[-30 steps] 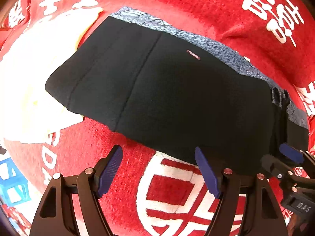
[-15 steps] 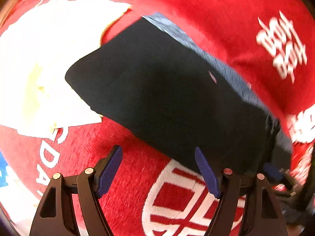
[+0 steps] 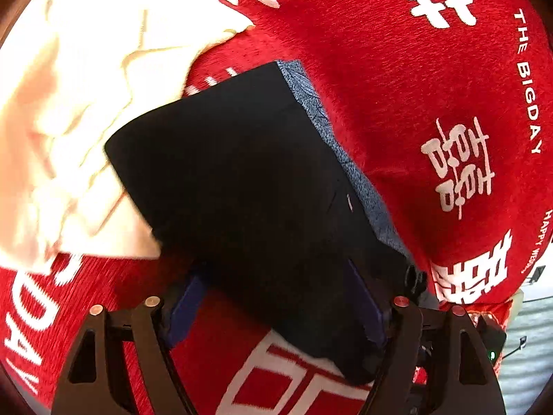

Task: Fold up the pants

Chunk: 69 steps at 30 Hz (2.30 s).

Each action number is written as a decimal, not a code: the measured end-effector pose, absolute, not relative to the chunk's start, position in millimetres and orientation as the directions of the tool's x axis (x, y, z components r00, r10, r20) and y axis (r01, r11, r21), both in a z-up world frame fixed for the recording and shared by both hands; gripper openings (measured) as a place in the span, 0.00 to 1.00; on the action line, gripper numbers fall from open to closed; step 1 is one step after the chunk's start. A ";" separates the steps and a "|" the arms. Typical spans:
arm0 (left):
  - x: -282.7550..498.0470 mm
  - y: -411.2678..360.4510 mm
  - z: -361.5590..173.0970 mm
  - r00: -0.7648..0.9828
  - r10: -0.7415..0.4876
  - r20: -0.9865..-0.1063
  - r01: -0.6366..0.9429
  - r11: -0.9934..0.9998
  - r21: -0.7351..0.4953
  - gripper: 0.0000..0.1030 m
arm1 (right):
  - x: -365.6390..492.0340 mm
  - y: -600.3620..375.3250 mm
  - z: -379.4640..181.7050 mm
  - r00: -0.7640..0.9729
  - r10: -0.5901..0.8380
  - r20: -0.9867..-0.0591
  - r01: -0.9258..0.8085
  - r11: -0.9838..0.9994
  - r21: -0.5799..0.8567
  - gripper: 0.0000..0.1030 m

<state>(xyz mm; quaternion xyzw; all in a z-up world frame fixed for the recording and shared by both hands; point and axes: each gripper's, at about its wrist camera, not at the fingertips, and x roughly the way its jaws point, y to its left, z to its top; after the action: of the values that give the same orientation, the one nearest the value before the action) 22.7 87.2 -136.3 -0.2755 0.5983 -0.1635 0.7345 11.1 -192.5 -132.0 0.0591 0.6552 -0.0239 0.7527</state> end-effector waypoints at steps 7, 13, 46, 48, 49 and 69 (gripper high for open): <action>37.6 81.9 -137.1 0.276 -0.571 -0.773 -0.151 0.768 -0.622 0.85 | 6.5 -194.3 -133.1 0.157 0.052 -0.986 0.133 0.988 0.073 0.91; 41.2 54.6 -132.1 0.297 -0.433 -0.851 -0.151 0.859 -0.489 0.87 | 4.4 -200.1 -128.7 0.155 0.060 -0.986 0.159 0.984 0.085 0.91; -26.2 -55.6 -86.0 0.551 -0.011 -0.834 0.336 0.918 0.210 0.31 | 231.3 -24.3 -110.7 -0.298 0.066 -0.952 -0.307 0.938 0.161 0.38; -29.4 -63.2 -81.5 0.555 -0.016 -0.832 0.347 0.913 0.215 0.31 | 228.6 -40.8 -104.6 -0.285 0.181 -0.941 -0.218 0.944 0.247 0.18; -31.6 -68.0 -79.0 0.569 -0.020 -0.822 0.357 0.907 0.225 0.31 | 226.4 -47.0 -99.3 -0.256 0.207 -0.944 -0.210 0.942 0.263 0.18; -133.4 -207.8 24.5 0.535 -0.330 -0.777 0.670 0.727 0.153 0.31 | 59.0 -312.9 29.3 0.259 0.574 -0.777 0.067 0.792 0.607 0.17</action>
<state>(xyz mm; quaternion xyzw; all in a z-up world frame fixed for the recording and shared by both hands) -133.4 -207.8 24.5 0.2227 0.3811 -0.2950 0.8474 59.0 -312.9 29.3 0.2742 0.5845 0.1704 0.7444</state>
